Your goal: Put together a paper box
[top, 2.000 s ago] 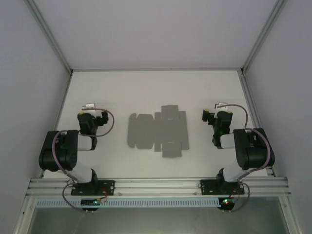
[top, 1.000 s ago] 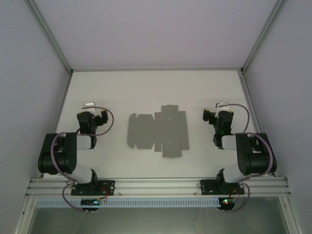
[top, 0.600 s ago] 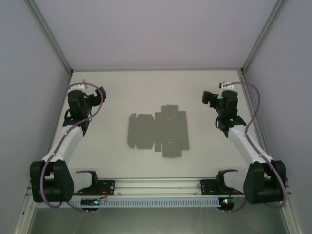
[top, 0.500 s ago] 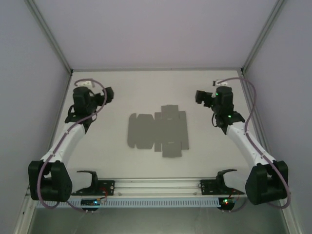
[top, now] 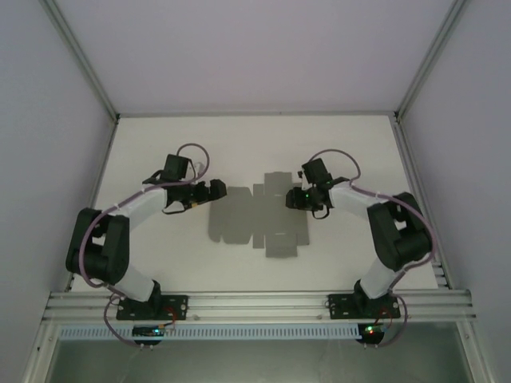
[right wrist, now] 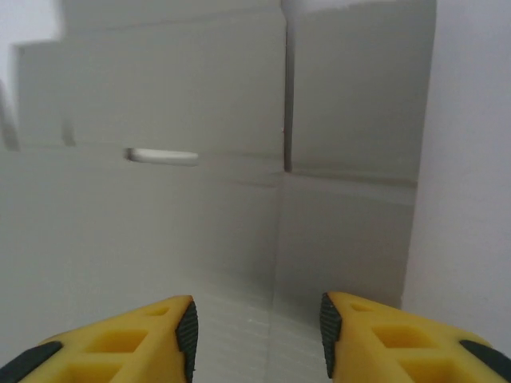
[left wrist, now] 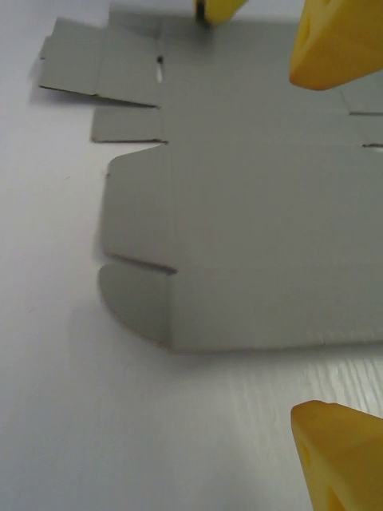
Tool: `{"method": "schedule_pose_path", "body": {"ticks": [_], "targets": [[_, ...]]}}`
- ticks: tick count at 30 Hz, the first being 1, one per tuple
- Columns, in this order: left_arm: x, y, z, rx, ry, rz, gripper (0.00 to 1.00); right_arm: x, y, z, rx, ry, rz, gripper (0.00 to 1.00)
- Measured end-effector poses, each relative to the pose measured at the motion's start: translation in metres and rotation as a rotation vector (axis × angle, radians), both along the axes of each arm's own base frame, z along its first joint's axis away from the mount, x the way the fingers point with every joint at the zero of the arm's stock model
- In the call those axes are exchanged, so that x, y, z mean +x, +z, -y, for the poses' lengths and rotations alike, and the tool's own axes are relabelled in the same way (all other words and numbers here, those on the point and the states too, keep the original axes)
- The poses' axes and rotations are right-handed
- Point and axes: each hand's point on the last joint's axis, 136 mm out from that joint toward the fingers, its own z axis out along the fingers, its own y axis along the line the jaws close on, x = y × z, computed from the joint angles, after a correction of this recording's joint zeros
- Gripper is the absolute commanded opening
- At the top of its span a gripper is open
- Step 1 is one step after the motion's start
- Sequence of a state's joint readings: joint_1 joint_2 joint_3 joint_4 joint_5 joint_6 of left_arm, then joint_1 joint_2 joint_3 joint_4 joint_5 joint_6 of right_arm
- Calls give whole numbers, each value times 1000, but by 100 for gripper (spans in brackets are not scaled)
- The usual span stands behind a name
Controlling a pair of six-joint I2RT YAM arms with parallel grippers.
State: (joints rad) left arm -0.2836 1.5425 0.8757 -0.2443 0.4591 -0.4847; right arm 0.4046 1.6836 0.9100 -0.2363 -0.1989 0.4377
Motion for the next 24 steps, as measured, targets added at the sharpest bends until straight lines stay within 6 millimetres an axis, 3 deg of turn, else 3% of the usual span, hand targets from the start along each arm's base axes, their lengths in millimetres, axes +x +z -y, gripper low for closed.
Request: {"method": "schedule_pose_path", "body": {"ticks": [3,6,8,10,14,19,21,24], "targets": [[-8,-7,8,-49,-36,-31,93,6,-2,-1,18,-20,10,45],[-15,-17,14,-82,-69,-66,82,10,-4,-2,38,-35,27,45],[-18,-23,19,-107,-92,-83,67,12,-4,-3,54,-40,44,45],[-20,-27,22,-132,-106,-92,41,15,-3,-4,62,-43,56,45],[-18,-19,32,-205,-135,-63,1,16,-2,-4,63,-42,65,47],[-15,6,41,-276,-153,-5,0,13,12,3,58,-34,76,65],[-14,26,42,-303,-153,40,0,11,30,12,58,-38,101,78],[-12,64,45,-365,-158,123,0,13,71,27,84,-35,192,85]]}}
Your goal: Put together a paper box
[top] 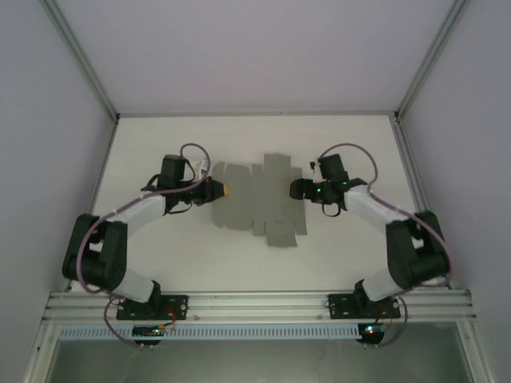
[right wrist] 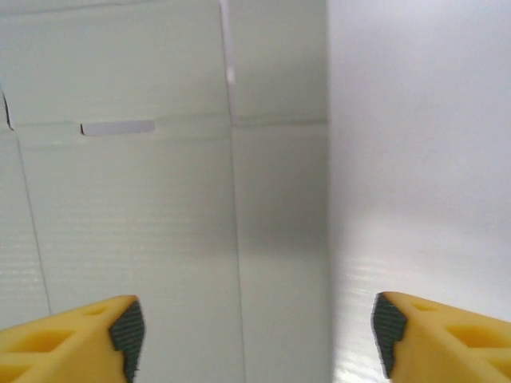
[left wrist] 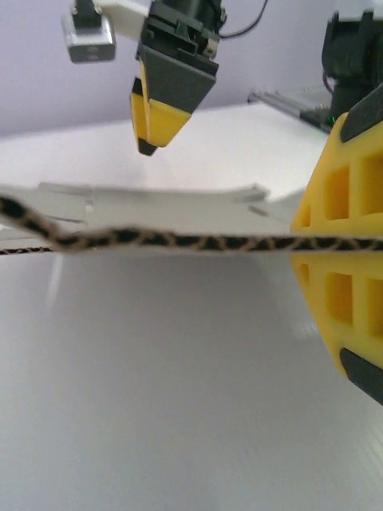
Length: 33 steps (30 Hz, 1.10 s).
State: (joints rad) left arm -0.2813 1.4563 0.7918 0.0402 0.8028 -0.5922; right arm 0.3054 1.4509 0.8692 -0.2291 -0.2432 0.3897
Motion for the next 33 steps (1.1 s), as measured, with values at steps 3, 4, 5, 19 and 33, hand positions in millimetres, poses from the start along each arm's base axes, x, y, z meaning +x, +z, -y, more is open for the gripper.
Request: {"method": "schedule_pose_path", "body": {"ticks": [3,4,5,19,33], "targets": [[-3,39,3,-78,-10,75,0,-1,51,16,69,19,125,88],[-5,50,3,-102,-17,94,0,-3,67,21,94,27,166,88],[-8,61,5,-126,-26,110,0,-5,82,27,120,36,205,88],[-34,145,4,-254,-65,277,0,-52,117,11,332,273,255,41],[-12,104,-26,-86,120,196,100,-54,113,5,313,326,272,0]]}}
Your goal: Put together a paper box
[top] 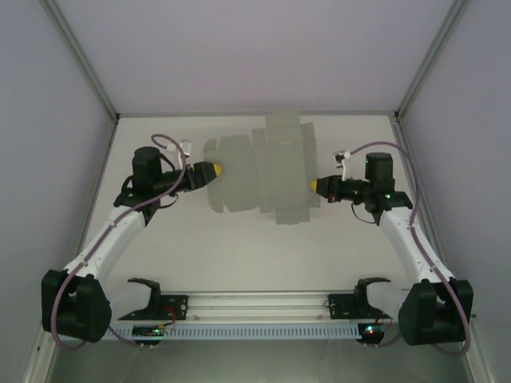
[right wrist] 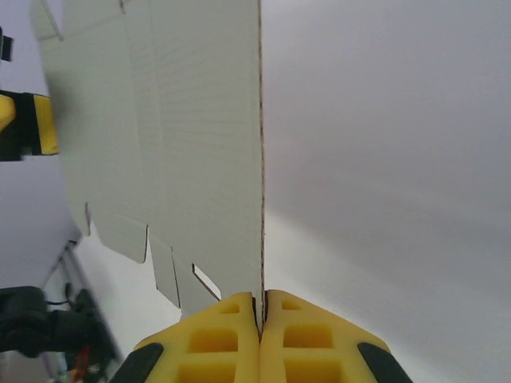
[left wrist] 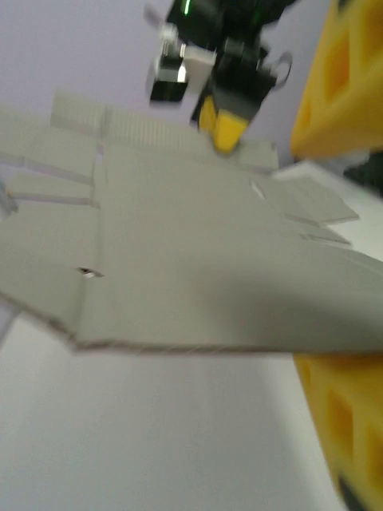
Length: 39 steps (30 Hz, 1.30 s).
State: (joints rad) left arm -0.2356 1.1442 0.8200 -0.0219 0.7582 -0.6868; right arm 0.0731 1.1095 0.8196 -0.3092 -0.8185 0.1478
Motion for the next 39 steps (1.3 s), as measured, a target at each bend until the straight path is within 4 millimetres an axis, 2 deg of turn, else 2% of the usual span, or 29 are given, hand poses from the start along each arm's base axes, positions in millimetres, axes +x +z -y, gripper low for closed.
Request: {"method": "schedule_pose_path", "body": {"ticks": [5,8,13,16,19,22,26,29,33,39], "targets": [[3,-46,-25,167,135,-126,99,9,-36,-10,-193,21,30,0],[4,-66,-30,217,151,-180,100,16,-69,-17,-344,38,19,0],[16,-91,-23,240,131,-262,100,34,-115,-25,-569,67,36,0],[32,-88,-5,216,80,-259,100,48,-129,-28,-697,66,92,0],[54,-76,20,174,20,-219,100,60,-133,-36,-790,70,175,0],[80,-69,43,127,-26,-204,100,69,-126,-47,-847,81,284,0],[113,-71,64,62,-73,-213,100,77,-114,-61,-878,102,418,0],[130,-82,73,31,-89,-248,93,79,-110,-66,-894,124,471,0],[143,-89,80,26,-113,-281,81,75,-114,-68,-915,157,502,0],[147,-82,84,89,-121,-276,82,73,-115,-70,-953,189,534,0]]}}
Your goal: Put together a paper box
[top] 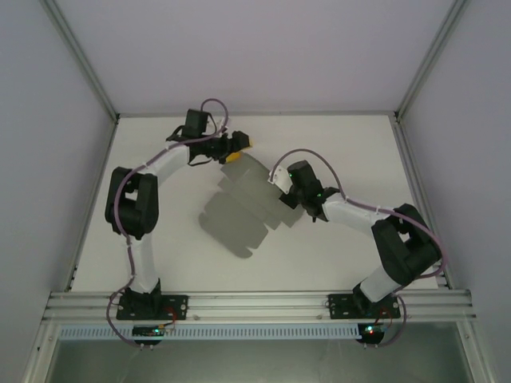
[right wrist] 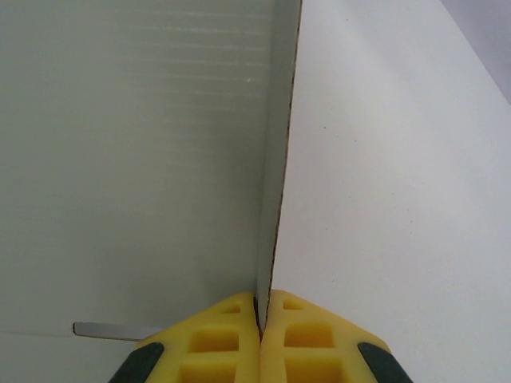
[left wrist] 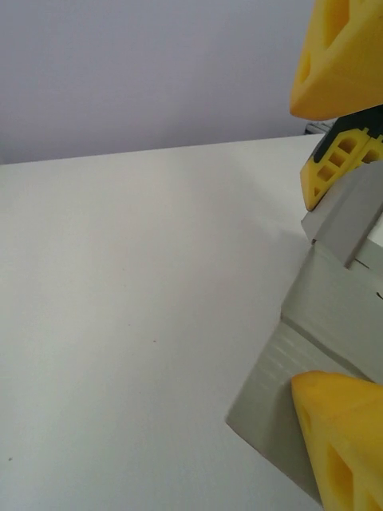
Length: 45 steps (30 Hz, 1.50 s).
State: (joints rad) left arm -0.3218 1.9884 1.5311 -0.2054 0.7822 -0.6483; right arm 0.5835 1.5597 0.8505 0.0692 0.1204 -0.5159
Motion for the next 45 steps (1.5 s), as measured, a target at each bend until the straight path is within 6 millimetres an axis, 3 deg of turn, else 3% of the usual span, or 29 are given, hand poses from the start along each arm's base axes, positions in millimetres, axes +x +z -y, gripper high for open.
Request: {"method": "schedule_pose_path", "body": {"ticks": [2,7,9,13,17,19,24,28,35,39,42,45], "targets": [[0,-4,-3,28,8,-6,80,0,0,0,-6,5,8,0],[-6,-17,-8,100,11,-25,43,1,-1,2,-24,0,22,0],[-10,-21,-7,127,8,-31,35,3,1,3,-27,-10,33,0],[-23,-29,0,204,-12,-26,32,5,2,7,-28,-39,39,0],[-38,-23,14,244,-48,6,30,6,5,7,-10,-63,43,0],[-45,-20,21,257,-67,24,39,6,8,6,4,-70,46,0],[-44,-14,28,289,-67,66,45,5,12,5,17,-86,53,0],[-40,-11,29,301,-53,86,60,5,16,6,24,-95,59,0],[-46,-10,23,333,-40,108,70,0,19,10,37,-109,62,0],[-73,-2,-15,348,-2,117,85,-2,36,13,64,-111,93,0],[-85,6,-64,361,98,132,94,-4,46,18,80,-119,116,0],[-87,1,-112,387,210,116,99,-5,50,22,87,-125,124,0]]}}
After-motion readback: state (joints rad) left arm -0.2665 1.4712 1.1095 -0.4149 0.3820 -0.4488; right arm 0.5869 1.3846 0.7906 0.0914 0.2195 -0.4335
